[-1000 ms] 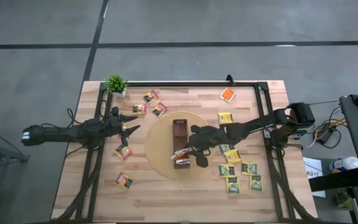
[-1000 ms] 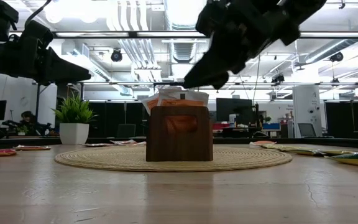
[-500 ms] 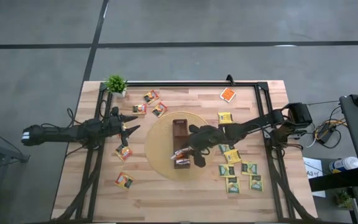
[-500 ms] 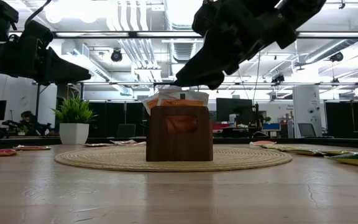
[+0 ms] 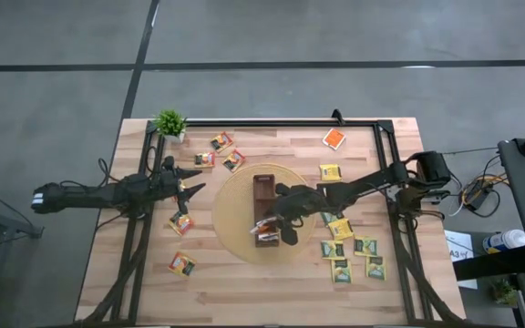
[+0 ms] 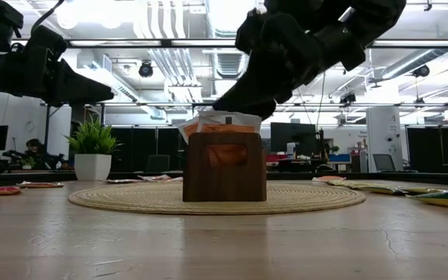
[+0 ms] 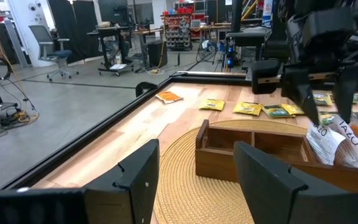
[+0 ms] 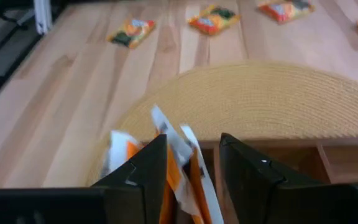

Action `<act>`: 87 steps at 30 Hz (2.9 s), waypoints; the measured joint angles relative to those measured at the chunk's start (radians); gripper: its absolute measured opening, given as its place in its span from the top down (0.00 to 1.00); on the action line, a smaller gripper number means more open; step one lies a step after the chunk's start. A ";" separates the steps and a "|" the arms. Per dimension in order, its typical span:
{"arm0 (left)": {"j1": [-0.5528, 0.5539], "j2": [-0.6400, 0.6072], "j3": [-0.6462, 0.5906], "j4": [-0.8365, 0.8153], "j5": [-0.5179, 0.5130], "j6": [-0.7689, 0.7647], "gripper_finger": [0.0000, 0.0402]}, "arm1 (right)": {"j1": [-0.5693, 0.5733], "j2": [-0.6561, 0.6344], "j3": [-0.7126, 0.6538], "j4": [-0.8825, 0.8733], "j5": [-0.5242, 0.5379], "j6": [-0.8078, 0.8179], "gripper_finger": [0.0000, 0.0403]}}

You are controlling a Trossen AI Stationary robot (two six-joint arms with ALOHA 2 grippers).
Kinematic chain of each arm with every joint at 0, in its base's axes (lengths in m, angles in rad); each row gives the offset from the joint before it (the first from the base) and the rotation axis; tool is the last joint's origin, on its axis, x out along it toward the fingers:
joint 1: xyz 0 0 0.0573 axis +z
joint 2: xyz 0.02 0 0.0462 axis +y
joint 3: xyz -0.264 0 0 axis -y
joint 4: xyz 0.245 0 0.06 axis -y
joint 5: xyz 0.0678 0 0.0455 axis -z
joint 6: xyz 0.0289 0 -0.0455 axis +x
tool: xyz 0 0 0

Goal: Pick & Place Tea
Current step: Put the left white tea bag into the bottom section of the wooden organizer

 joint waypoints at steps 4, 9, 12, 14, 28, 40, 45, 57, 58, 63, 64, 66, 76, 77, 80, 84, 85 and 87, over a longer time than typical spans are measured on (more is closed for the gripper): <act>0.000 0.001 0.000 0.000 0.000 0.000 0.50 | 0.000 0.000 0.000 -0.003 -0.003 -0.004 0.67; 0.000 0.001 0.000 0.000 0.000 0.000 0.50 | 0.000 0.000 0.000 -0.002 -0.039 -0.028 0.76; 0.000 0.001 0.000 0.000 0.000 0.000 0.50 | 0.000 0.001 0.000 -0.003 -0.078 -0.041 0.85; 0.000 0.001 0.000 0.000 0.000 0.000 0.50 | 0.000 0.001 0.000 -0.003 -0.080 -0.041 0.91; -0.001 0.001 0.000 0.000 0.000 0.000 0.50 | 0.054 -0.023 -0.029 -0.005 0.094 -0.013 0.98; -0.001 0.001 0.000 0.000 0.000 0.000 0.50 | 0.065 -0.119 -0.148 0.114 0.162 0.053 0.98; -0.001 0.001 0.000 0.000 0.000 0.000 0.50 | 0.082 -0.111 -0.207 0.307 0.175 0.058 0.98; 0.000 0.001 0.000 0.000 0.000 0.000 0.50 | 0.105 -0.110 -0.283 0.452 0.233 0.080 0.98; 0.000 0.001 0.000 0.000 0.000 0.000 0.50 | 0.110 -0.109 -0.286 0.459 0.240 0.075 0.98; 0.000 0.001 0.000 0.000 0.000 0.000 0.50 | 0.137 -0.099 -0.290 0.499 0.271 0.068 0.98; 0.000 0.001 0.000 0.000 0.000 0.000 0.50 | 0.142 -0.094 -0.291 0.502 0.282 0.065 0.98; 0.000 0.001 0.000 0.000 0.000 0.000 0.50 | 0.147 -0.077 -0.293 0.525 0.288 0.065 0.98; -0.001 0.001 0.000 0.000 0.000 0.000 0.50 | 0.142 0.001 -0.295 0.596 0.289 0.092 0.98; -0.001 0.001 0.000 0.000 0.000 0.000 0.50 | 0.142 0.001 -0.297 0.594 0.290 0.094 0.98; -0.001 0.001 0.000 0.000 0.000 0.000 0.50 | 0.142 0.001 -0.301 0.593 0.291 0.107 0.98; -0.001 0.001 0.000 0.000 0.000 0.000 0.50 | 0.136 0.009 -0.305 0.587 0.291 0.125 0.98; -0.001 0.001 0.000 0.000 0.000 0.000 0.50 | 0.135 0.015 -0.305 0.590 0.291 0.125 0.98; -0.001 0.001 0.000 0.000 0.000 0.000 0.50 | 0.135 0.030 -0.305 0.600 0.291 0.125 0.98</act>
